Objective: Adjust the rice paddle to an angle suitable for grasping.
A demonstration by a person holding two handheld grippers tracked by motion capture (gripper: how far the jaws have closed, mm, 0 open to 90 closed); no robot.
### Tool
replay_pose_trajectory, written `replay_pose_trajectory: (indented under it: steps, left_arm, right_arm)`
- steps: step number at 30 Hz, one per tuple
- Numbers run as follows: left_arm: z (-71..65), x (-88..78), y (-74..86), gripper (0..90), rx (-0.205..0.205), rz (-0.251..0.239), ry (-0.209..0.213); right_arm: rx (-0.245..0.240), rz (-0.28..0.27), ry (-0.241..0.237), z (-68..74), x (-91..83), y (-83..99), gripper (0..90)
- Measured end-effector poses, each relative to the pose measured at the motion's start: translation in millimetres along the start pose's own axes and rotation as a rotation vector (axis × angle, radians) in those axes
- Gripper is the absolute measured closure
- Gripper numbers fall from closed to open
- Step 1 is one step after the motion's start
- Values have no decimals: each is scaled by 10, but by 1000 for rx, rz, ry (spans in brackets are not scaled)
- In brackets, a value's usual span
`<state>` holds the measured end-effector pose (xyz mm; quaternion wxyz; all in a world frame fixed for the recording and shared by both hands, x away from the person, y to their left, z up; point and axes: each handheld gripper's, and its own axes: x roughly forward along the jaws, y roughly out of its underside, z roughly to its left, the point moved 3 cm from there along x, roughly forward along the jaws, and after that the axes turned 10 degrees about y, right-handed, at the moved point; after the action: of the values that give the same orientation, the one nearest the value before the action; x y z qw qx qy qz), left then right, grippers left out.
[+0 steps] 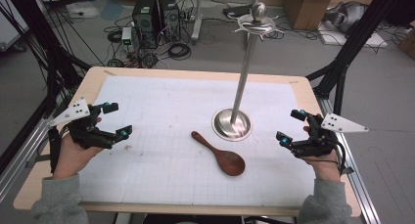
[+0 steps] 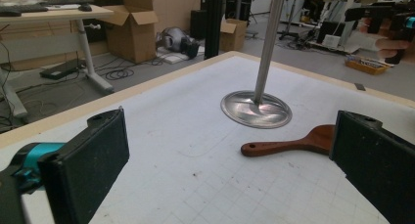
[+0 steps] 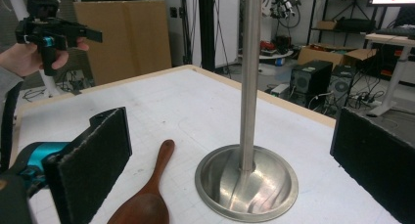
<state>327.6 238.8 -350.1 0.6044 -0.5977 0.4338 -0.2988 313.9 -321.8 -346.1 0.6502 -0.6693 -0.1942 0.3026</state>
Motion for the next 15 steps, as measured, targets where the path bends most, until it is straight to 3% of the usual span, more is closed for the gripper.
replay_pose_trajectory:
  steps: [9, 15]
  left_arm:
    - [-13, -18, 44, 17, -9, 20, -16]
    - [-17, -25, 81, 18, -12, 38, -18]
  right_arm:
    - [14, 52, 10, 7, 159, 48, 7]
    - [-8, 86, -6, 59, 266, 62, 96]
